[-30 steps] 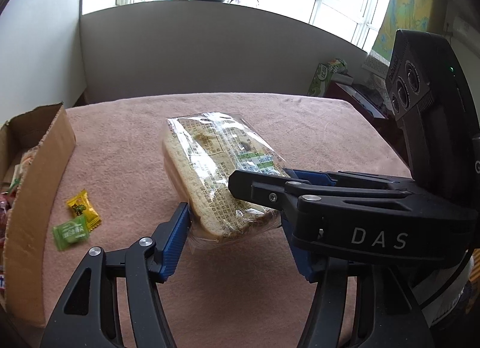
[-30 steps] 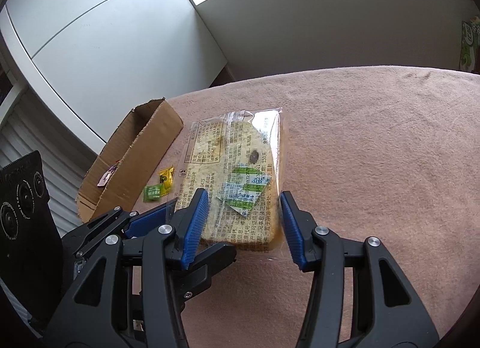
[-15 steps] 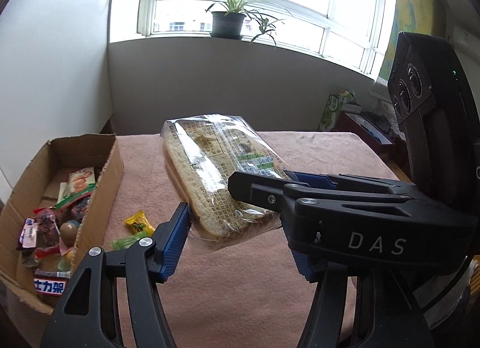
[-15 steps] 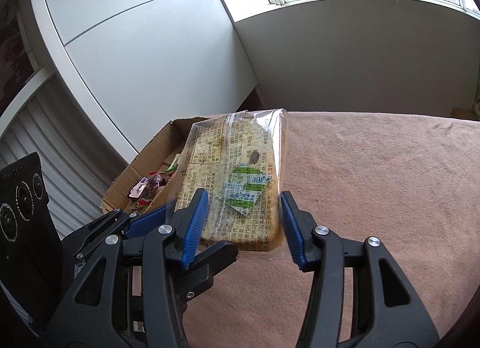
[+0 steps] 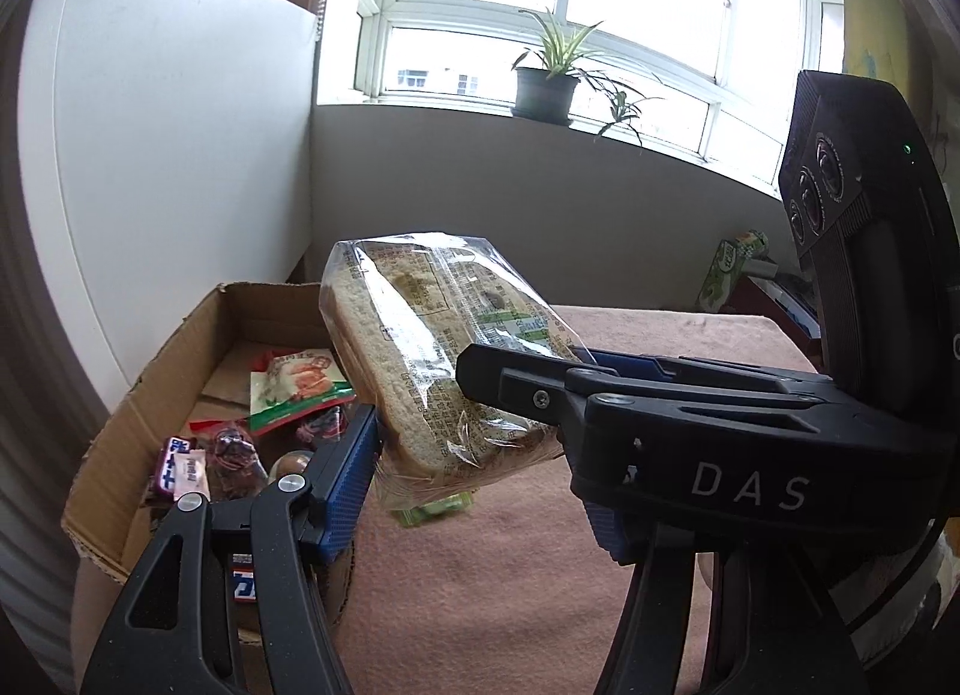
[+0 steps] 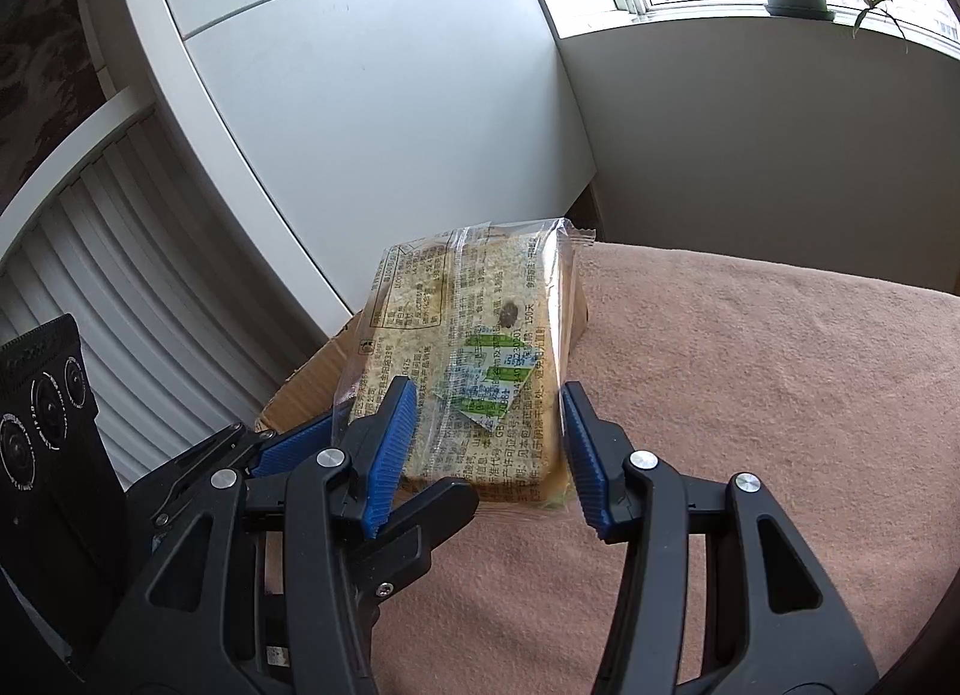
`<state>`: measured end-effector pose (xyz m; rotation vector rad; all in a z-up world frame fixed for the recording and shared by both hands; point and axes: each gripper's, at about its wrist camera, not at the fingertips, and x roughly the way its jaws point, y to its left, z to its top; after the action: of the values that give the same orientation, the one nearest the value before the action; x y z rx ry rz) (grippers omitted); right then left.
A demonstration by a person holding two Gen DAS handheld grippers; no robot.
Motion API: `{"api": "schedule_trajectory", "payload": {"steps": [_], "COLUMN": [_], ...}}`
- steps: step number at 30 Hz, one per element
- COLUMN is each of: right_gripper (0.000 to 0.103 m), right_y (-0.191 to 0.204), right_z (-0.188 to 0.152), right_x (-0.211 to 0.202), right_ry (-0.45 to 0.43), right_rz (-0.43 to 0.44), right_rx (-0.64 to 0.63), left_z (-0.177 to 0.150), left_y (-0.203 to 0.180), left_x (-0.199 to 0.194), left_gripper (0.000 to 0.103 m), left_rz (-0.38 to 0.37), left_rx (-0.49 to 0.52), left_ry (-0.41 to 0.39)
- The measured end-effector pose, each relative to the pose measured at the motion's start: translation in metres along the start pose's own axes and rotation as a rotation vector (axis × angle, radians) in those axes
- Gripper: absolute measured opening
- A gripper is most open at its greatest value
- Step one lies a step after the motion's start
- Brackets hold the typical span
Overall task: Organize snacks
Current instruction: 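Lift the bread loaf with both grippers and carry it over the box, then lower the bread loaf into the box and open both grippers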
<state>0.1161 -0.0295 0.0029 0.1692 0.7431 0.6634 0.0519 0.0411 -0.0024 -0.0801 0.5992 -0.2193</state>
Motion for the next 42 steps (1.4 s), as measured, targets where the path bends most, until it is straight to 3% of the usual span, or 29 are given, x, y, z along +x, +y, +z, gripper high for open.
{"api": "schedule_trajectory", "payload": {"steps": [19, 25, 29, 40, 42], "right_gripper": [0.051, 0.051, 0.051, 0.051, 0.056], "right_y": [0.044, 0.043, 0.043, 0.036, 0.035], "right_z": [0.01, 0.006, 0.003, 0.004, 0.004], "right_x": [0.08, 0.087, 0.09, 0.077, 0.072], "right_ry": [0.069, 0.087, 0.089, 0.076, 0.072], "right_rz": [0.085, 0.09, 0.065, 0.022, 0.018], "right_rx": [-0.011, -0.003, -0.008, -0.017, -0.015], "left_z": [-0.009, -0.01, -0.01, -0.011, -0.012], "left_y": [0.08, 0.09, 0.091, 0.095, 0.098], "left_x": [-0.005, -0.002, 0.008, 0.01, 0.009], "left_gripper": [0.061, 0.061, 0.059, 0.056, 0.056], "left_rz": [0.103, 0.114, 0.196, 0.209, 0.214], "left_rx": [-0.079, -0.082, -0.072, -0.084, -0.09], "left_ry": [0.014, 0.024, 0.04, 0.049, 0.048]}}
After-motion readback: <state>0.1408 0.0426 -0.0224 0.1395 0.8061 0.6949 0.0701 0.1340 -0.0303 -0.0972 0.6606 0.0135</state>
